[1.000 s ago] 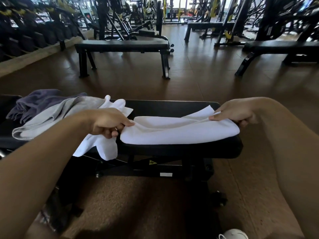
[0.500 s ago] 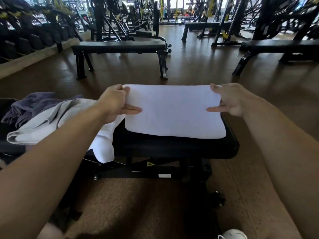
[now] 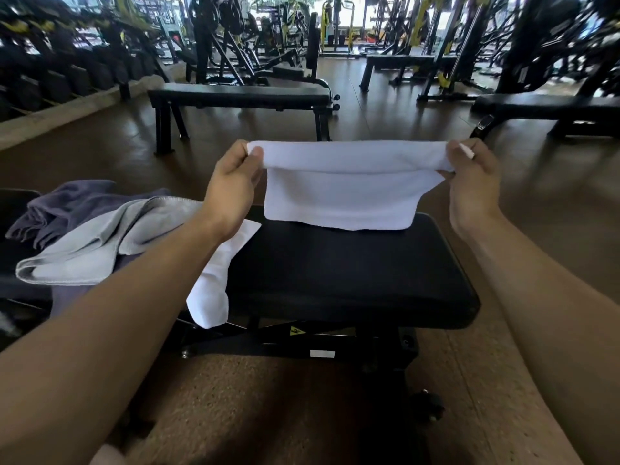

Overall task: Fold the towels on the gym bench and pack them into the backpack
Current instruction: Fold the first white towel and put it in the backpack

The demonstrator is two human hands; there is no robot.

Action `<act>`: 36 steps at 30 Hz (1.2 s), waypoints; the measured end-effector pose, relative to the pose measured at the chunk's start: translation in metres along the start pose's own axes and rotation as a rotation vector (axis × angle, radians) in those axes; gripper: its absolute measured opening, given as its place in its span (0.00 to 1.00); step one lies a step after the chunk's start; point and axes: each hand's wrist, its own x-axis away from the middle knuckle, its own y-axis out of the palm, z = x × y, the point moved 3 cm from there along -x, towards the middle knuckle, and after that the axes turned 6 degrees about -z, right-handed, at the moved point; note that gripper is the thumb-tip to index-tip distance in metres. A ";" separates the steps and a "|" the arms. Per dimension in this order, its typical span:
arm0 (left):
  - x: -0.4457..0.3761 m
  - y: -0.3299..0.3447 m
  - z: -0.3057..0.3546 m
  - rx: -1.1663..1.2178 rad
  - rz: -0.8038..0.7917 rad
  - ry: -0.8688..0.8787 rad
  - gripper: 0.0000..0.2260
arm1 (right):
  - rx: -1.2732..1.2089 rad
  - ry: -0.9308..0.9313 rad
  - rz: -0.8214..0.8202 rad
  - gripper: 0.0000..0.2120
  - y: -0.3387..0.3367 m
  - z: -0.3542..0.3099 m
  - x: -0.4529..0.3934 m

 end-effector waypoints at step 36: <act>-0.029 -0.009 0.001 0.067 0.006 -0.064 0.10 | 0.032 0.150 -0.107 0.09 0.017 0.001 -0.022</act>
